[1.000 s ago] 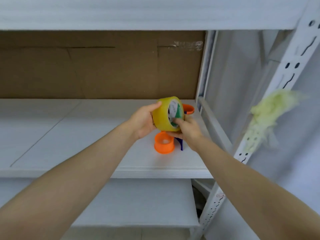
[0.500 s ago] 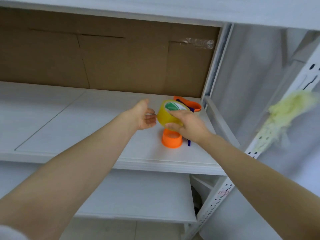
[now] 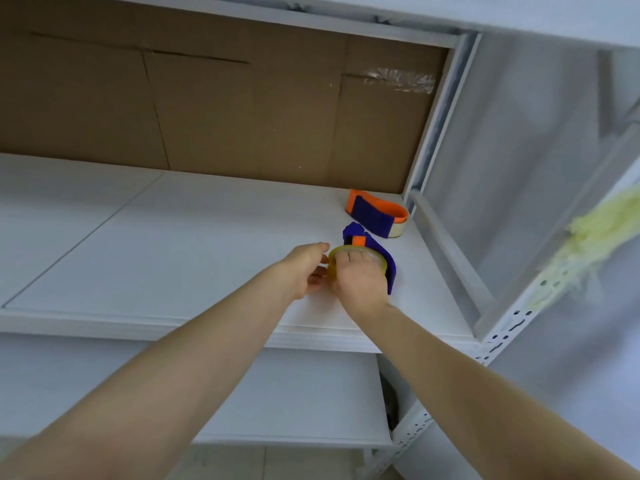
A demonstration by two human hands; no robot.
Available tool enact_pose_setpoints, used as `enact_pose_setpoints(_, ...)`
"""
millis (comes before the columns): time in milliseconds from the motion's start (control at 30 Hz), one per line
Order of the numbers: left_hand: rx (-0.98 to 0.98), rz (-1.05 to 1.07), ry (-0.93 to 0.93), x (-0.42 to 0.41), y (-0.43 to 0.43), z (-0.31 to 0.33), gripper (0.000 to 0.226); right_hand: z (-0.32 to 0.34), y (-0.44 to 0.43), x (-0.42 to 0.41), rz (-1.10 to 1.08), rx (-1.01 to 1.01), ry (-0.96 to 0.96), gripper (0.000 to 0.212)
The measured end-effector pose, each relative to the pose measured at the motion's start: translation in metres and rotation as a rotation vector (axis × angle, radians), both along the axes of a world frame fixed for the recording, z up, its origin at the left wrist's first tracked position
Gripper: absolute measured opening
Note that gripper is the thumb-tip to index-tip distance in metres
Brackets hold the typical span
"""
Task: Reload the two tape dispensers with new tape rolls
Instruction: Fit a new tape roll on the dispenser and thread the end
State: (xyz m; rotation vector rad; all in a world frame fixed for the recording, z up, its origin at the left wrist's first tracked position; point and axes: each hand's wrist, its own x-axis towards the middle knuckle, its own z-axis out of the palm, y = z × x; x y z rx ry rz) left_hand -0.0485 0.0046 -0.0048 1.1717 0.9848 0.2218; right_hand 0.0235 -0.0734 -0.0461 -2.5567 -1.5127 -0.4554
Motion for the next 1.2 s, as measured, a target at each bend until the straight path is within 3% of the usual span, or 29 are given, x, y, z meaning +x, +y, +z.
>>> enact_pose_setpoints(100, -0.013, 0.016, 0.000, 0.003, 0.003, -0.006, 0.043, 0.001, -0.011, 0.001, -0.003, 0.080, 0.081, 0.038)
enact_pose_setpoints(233, -0.043, 0.126, -0.070, 0.006, 0.009, -0.013, 0.039, 0.023, -0.027, 0.022, -0.126, 0.418, 0.288, 0.039)
enact_pose_setpoints(367, -0.049, 0.189, -0.081, 0.010, 0.004, -0.018, 0.022, 0.033, -0.026, 0.049, -0.387, 0.207, 0.736, 0.063)
enact_pose_setpoints(467, -0.028, 0.165, -0.081, 0.013, -0.004, -0.019, 0.020, 0.024, -0.025, 0.048, -0.349, 0.115, 0.886, 0.043)
enact_pose_setpoints(533, -0.032, 0.205, -0.144, 0.012, -0.002, -0.015, 0.011, 0.022, -0.028, 0.049, -0.376, 0.269, 1.061, 0.035)
enact_pose_setpoints(633, -0.111, 0.201, -0.320, 0.012, -0.003, -0.003, 0.010, 0.022, -0.032, 0.046, -0.451, 0.600, 1.596, 0.034)
enact_pose_setpoints(700, -0.165, 0.097, -0.331, 0.014, -0.015, 0.005, 0.009, 0.021, -0.032, 0.038, -0.435, 0.696, 1.753, 0.028)
enact_pose_setpoints(800, -0.120, -0.019, -0.313, 0.018, -0.032, 0.011, 0.022, 0.014, -0.033, 0.025, -0.431, 0.585, 1.701, 0.028)
enact_pose_setpoints(900, 0.015, -0.003, -0.292, 0.018, -0.039, 0.009, 0.018, 0.012, -0.040, 0.026, -0.429, 0.348, 1.442, 0.030)
enact_pose_setpoints(967, 0.062, 0.025, -0.277, 0.017, -0.042, 0.008, 0.010, 0.015, -0.048, 0.031, -0.361, 0.224, 1.158, 0.036)
enact_pose_setpoints(1033, 0.053, 0.052, -0.308, 0.017, -0.044, 0.009, 0.013, 0.017, -0.060, 0.031, -0.269, 0.321, 0.947, 0.042)
enact_pose_setpoints(1133, 0.071, 0.097, -0.333, 0.016, -0.045, 0.009, 0.011, 0.012, -0.077, 0.022, -0.154, 0.587, 0.871, 0.036)
enact_pose_setpoints(1200, 0.170, 0.080, -0.275, 0.016, -0.045, 0.007, 0.010, 0.008, -0.083, 0.019, -0.064, 0.665, 0.921, 0.026)
